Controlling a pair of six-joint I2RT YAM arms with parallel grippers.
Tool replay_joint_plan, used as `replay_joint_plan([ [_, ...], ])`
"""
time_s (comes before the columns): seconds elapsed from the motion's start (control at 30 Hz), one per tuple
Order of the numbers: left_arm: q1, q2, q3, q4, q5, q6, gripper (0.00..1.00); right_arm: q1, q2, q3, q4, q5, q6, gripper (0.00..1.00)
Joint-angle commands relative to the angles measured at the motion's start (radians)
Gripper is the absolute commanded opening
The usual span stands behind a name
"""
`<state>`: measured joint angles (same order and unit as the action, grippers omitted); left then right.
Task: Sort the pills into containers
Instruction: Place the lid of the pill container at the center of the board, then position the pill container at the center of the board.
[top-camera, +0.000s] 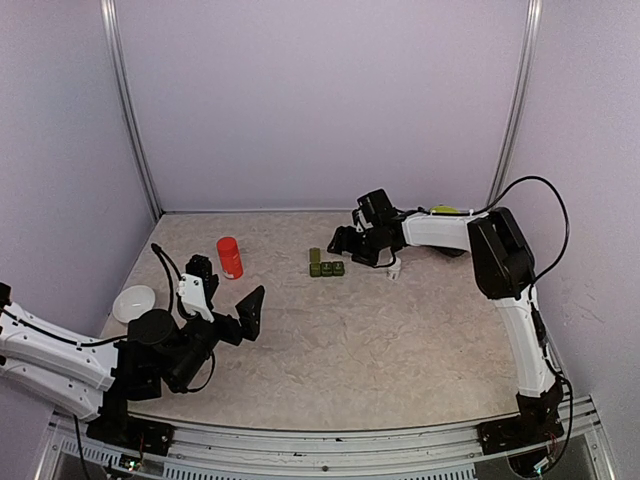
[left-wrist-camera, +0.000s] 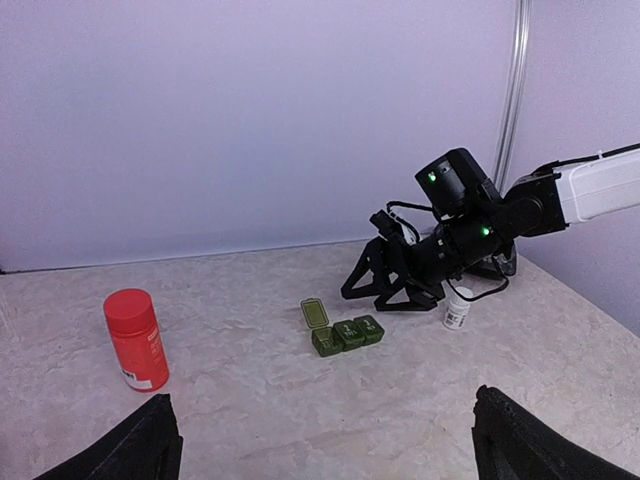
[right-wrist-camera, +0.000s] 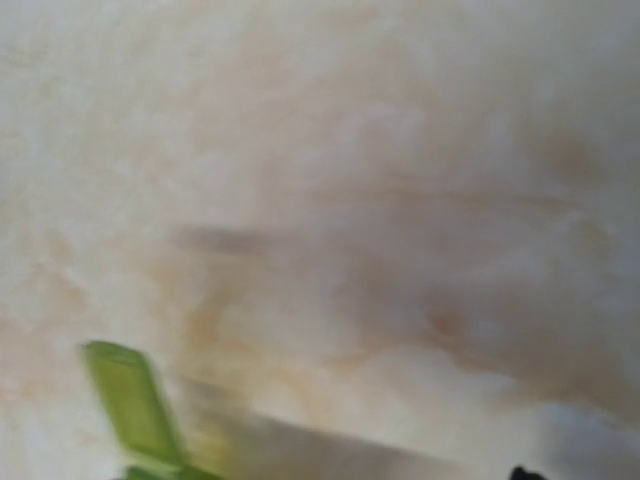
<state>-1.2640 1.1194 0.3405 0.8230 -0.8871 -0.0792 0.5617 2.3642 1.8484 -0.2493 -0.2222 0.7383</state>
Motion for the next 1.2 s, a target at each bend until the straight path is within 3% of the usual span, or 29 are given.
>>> replay_joint_plan([
  [0.0, -0.005, 0.007, -0.006, 0.023, -0.024, -0.009, 0.99, 0.033, 0.044, 0.049, -0.126, 0.092, -0.070, 0.84],
  [0.2, -0.006, 0.011, -0.006, 0.014, -0.033, -0.016, 0.99, 0.068, 0.059, 0.070, -0.151, 0.121, -0.100, 0.91],
  [0.47, -0.005, 0.026, -0.002, 0.012, -0.049, -0.019, 0.99, 0.097, 0.084, 0.109, -0.189, 0.157, -0.123, 0.92],
  [0.83, -0.001, 0.047, -0.006, 0.016, -0.062, -0.035, 0.99, 0.106, 0.073, 0.069, -0.150, 0.139, -0.151, 0.77],
  [1.17, 0.003, 0.055, -0.018, 0.022, -0.068, -0.057, 0.99, 0.118, 0.090, 0.096, -0.180, 0.159, -0.176, 0.74],
])
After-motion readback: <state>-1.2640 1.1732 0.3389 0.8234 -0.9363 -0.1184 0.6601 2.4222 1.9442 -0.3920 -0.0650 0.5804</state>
